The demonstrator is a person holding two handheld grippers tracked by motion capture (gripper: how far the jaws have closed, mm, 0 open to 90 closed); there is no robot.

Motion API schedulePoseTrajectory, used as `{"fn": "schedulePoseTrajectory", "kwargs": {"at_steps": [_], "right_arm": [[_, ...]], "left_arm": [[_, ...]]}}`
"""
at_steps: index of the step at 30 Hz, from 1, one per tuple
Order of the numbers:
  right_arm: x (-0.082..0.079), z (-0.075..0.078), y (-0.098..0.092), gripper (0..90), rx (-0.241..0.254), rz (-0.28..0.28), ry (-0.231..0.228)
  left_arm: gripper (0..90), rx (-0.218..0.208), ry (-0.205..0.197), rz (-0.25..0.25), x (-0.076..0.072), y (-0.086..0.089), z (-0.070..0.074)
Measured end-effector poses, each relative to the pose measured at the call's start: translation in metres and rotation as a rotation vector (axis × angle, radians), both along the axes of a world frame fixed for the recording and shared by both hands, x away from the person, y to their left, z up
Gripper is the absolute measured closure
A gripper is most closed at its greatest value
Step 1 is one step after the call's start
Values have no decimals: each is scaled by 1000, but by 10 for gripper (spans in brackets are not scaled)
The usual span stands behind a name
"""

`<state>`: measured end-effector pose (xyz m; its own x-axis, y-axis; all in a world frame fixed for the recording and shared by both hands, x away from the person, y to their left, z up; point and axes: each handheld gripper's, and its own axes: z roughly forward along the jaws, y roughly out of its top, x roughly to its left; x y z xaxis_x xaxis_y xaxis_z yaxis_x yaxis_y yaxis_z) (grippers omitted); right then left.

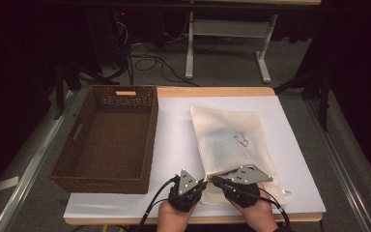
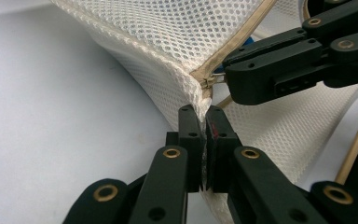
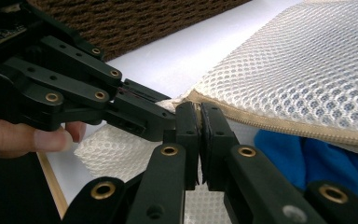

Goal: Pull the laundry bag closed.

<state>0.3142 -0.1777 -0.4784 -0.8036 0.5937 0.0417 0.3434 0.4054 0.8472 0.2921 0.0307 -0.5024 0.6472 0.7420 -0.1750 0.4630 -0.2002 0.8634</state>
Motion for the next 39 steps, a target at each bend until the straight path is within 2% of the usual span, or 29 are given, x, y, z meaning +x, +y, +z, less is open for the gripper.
{"fn": "schedulePoseTrajectory", "kwargs": {"at_steps": [3, 5, 11, 14, 18, 25, 27, 30, 31, 35, 39], "right_arm": [[0, 0, -1, 882, -1, -1, 5], [-1, 0, 0, 882, -1, 2, 3], [0, -2, 0, 881, 11, 15, 19], [0, -3, 1, 881, 12, 14, 25], [1, -3, 1, 882, 11, 4, 20], [2, -2, 0, 883, 28, -3, 28], [3, -3, -1, 883, 43, 3, 38], [1, -2, 0, 882, 32, 0, 29], [2, -2, -1, 882, 31, 3, 33], [3, -6, 0, 882, 27, 6, 48], [4, -7, 1, 882, 21, 4, 49]], "left_arm": [[870, 2, 1, 0, 0, 0, 0], [856, -20, 27, -8, 1, 1, -1], [776, -37, 23, -13, 5, 1, -1], [770, -36, 17, -15, 7, 2, -1], [847, -52, 14, -13, 8, 4, -1], [863, -95, 28, -9, 6, 9, 4], [862, -93, 26, -11, 5, 9, 4], [851, -86, 22, -7, 4, 7, 3], [835, -94, 36, -15, 5, 8, 3], [759, -88, 40, -15, 8, 8, 0], [774, -87, 25, -7, 8, 7, 0]]}}
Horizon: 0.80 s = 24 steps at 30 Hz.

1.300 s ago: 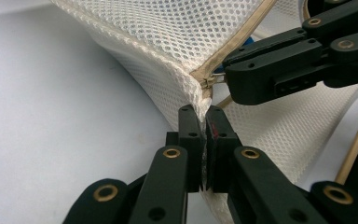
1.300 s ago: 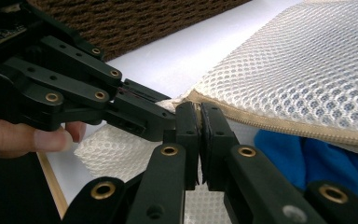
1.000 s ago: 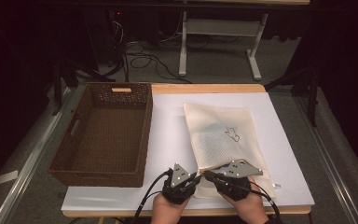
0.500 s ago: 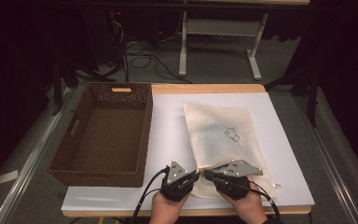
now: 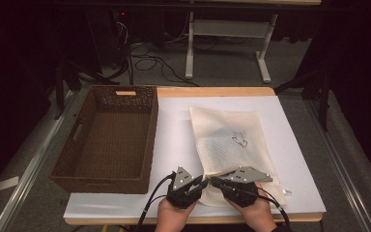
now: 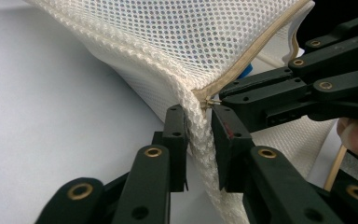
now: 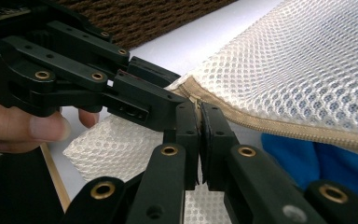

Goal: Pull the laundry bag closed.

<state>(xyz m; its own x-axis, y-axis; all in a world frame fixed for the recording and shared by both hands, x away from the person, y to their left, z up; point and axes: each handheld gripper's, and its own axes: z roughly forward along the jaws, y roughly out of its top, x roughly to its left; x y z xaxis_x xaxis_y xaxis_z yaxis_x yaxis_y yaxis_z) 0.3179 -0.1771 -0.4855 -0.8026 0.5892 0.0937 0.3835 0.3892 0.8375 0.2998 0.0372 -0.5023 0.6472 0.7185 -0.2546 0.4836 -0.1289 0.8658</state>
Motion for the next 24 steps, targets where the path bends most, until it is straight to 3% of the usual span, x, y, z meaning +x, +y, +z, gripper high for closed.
{"fn": "schedulePoseTrajectory", "kwargs": {"at_steps": [6, 16, 19, 24], "right_arm": [[1, 0, -2, 882, 8, -7, 4], [2, 0, -3, 883, 5, -10, 9], [3, -1, -4, 883, 8, -11, 19], [5, -2, -7, 882, 14, -1, 18]], "left_arm": [[851, 6, -4, -4, -1, 0, 2], [858, -4, -10, -2, -3, 3, 3], [857, 10, -18, -1, -3, 3, 4], [835, -10, -7, 3, -1, 2, 2]]}}
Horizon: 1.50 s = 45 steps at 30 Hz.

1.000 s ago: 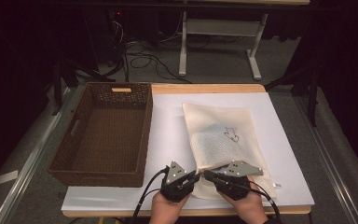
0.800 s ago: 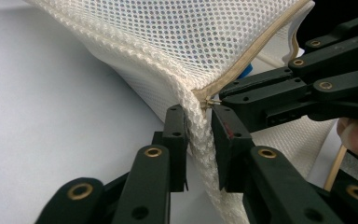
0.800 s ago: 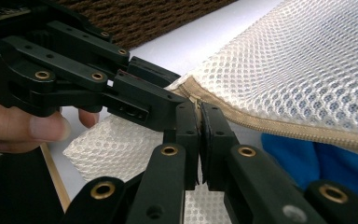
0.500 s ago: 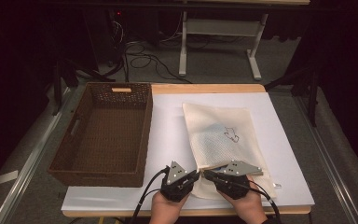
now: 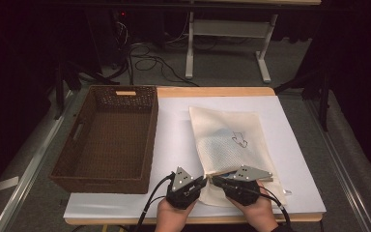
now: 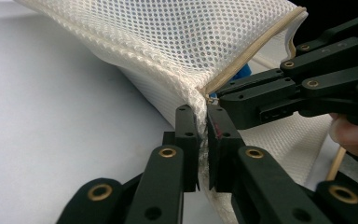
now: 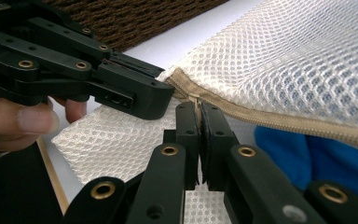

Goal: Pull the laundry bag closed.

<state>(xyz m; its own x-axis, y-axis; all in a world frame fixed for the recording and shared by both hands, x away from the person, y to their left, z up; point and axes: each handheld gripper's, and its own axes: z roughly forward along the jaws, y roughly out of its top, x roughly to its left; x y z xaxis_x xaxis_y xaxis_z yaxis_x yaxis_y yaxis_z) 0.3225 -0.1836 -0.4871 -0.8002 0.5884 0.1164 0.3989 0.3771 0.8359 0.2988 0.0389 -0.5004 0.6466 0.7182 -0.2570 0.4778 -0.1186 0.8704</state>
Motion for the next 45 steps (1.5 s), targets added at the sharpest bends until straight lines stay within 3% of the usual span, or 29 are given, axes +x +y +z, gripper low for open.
{"fn": "schedulePoseTrajectory", "kwargs": {"at_steps": [7, 11, 13, 16, 26, 37, 45], "right_arm": [[0, -3, 3, 882, -7, 5, 14], [-1, -4, 5, 882, -11, 10, 11], [-2, -4, 7, 881, -15, 6, 8], [-1, -5, 7, 882, -21, 0, 10], [4, -5, -1, 882, -27, -38, 11], [4, -6, -8, 881, -33, -40, 25], [2, -6, -13, 880, -37, -29, 30]], "left_arm": [[744, -18, -18, 22, 4, 2, 0], [743, -42, 7, 23, 7, 3, -2], [765, -56, 22, 19, 9, 3, -3], [835, -33, 19, 19, 8, 2, -1], [844, -55, 21, 68, 8, 18, 4], [835, -22, 44, 60, 9, 19, 1], [832, 14, 27, 47, 8, 16, 1]]}}
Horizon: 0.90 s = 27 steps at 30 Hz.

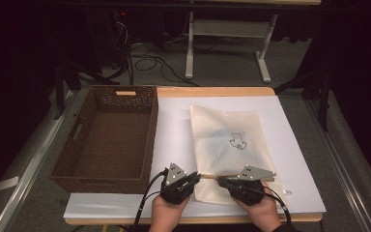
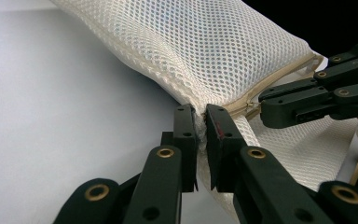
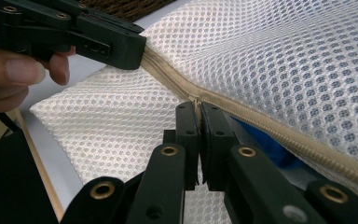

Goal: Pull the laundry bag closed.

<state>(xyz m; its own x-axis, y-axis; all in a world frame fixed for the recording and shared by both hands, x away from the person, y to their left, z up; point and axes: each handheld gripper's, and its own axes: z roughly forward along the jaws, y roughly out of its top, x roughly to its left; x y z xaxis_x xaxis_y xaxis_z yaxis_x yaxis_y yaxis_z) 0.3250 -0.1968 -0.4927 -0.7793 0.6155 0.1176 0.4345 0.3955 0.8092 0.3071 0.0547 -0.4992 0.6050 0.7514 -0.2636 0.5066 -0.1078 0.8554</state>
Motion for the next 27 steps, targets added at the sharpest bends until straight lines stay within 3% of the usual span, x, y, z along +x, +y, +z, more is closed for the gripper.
{"fn": "schedulePoseTrajectory", "kwargs": {"at_steps": [13, 27], "right_arm": [[-2, -1, -6, 881, -14, -13, -10], [-3, 0, -24, 880, -38, -24, -4]], "left_arm": [[834, 6, 4, -4, 0, 2, 1], [833, 56, -21, -21, 0, -2, 2]]}}
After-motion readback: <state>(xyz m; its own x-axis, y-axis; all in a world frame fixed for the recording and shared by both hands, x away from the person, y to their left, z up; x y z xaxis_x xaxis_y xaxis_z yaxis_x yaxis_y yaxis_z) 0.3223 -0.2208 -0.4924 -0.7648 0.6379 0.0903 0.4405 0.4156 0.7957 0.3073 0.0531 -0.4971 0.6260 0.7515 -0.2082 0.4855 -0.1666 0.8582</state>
